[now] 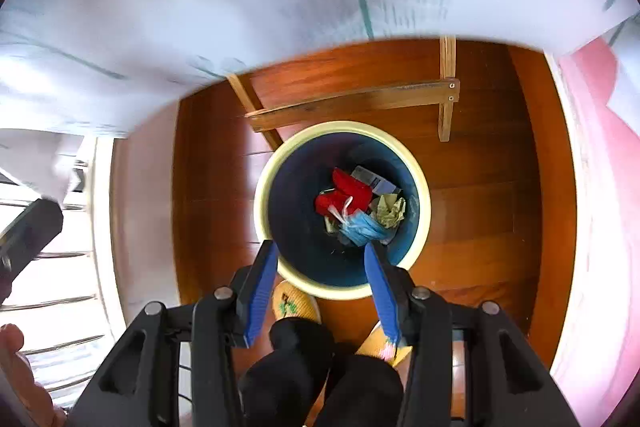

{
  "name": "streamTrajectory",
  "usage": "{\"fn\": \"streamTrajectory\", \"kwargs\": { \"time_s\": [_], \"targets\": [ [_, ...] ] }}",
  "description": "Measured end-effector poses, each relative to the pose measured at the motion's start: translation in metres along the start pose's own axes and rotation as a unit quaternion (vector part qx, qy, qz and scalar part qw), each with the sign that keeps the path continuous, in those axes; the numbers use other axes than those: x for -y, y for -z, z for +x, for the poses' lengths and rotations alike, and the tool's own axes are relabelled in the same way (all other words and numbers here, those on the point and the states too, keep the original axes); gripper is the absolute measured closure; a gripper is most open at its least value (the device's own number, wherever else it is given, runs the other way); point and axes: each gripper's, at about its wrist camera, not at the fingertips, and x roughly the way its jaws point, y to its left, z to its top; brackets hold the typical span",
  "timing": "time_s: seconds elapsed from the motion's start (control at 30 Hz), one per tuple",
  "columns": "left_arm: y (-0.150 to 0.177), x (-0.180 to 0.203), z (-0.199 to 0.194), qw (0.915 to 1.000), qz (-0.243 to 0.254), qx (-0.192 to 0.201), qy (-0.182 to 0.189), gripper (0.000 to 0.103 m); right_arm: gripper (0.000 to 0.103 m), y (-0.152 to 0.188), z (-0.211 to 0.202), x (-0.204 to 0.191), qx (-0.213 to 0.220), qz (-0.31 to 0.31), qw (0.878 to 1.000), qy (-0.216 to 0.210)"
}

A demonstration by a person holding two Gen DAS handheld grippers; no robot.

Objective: Collect trash
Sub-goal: 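Raise both tools back up toward the table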

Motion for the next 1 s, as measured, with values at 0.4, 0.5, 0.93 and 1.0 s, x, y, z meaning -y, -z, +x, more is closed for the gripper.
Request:
{"fn": "streamTrajectory", "kwargs": {
  "time_s": [0.4,0.5,0.93,1.0],
  "targets": [
    [-0.039,0.018,-0.127,0.9993,0.016,0.034,0.006,0.02,0.057,0.005,-0.15,-0.031,0.07,-0.022,0.997,-0.038],
    [-0.049,0.026,-0.158,0.9988,0.023,0.044,0.006,0.02,0.057,0.006,-0.19,-0.037,0.102,-0.041,0.993,-0.048],
    [-0.088,0.055,-0.275,0.9913,0.007,0.131,-0.005,0.02,0.057,-0.008,-0.317,-0.045,0.196,-0.082,0.975,-0.064],
    [-0.094,0.06,-0.284,0.9895,0.009,0.144,-0.01,0.02,0.057,-0.015,-0.325,-0.044,0.201,-0.088,0.974,-0.061]
  ]
}}
